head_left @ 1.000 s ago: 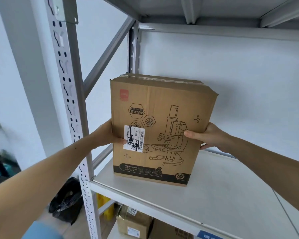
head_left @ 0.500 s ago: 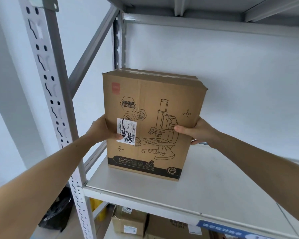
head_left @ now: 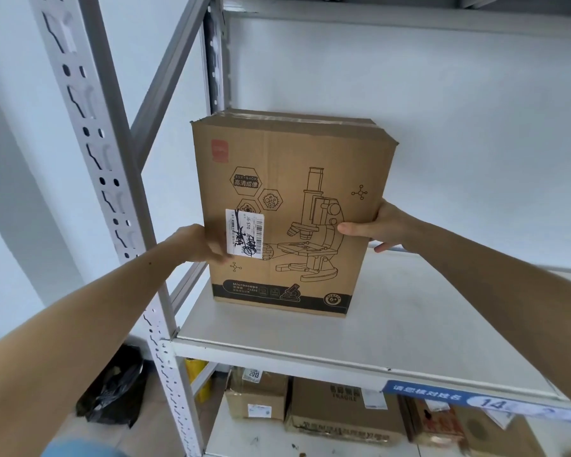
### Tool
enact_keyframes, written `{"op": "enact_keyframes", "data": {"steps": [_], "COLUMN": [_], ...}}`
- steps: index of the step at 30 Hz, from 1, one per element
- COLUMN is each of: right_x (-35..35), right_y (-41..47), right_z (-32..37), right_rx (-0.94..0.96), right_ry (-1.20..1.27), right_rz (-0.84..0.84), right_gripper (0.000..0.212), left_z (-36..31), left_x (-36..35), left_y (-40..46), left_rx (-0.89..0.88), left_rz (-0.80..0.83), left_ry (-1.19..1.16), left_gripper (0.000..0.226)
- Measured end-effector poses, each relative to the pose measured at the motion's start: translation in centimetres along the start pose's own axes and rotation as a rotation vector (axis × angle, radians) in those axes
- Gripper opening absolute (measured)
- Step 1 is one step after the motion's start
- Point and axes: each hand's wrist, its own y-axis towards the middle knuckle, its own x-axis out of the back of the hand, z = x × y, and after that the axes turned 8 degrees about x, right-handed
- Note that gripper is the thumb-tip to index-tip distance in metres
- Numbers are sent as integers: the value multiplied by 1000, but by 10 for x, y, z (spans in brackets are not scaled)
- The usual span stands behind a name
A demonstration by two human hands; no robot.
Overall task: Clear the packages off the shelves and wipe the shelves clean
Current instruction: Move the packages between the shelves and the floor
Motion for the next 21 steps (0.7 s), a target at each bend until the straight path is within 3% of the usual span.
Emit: {"op": "enact_keyframes", "data": {"steps": [3, 9, 16, 21], "right_x": [-3, -10, -20, -3], "right_y": [-4, -18, -73, -151], "right_z": [-5, -9, -34, -68], "right_rx": [-16, -93, -201, -285], "right_ry": [-38, -159, -346, -607], "right_rz": [6, 21, -4, 38], "right_gripper": [110, 80, 59, 55], "left_z": [0, -7, -54, -121], "left_x": [-4, -21, -61, -109], "left_y": [-10, -21, -29, -53], "left_rx": [45, -60, -286, -541], "left_rz": [36, 110, 237, 306], "left_ry": [197, 403, 486, 553], "left_gripper": [50, 57, 61, 65]}}
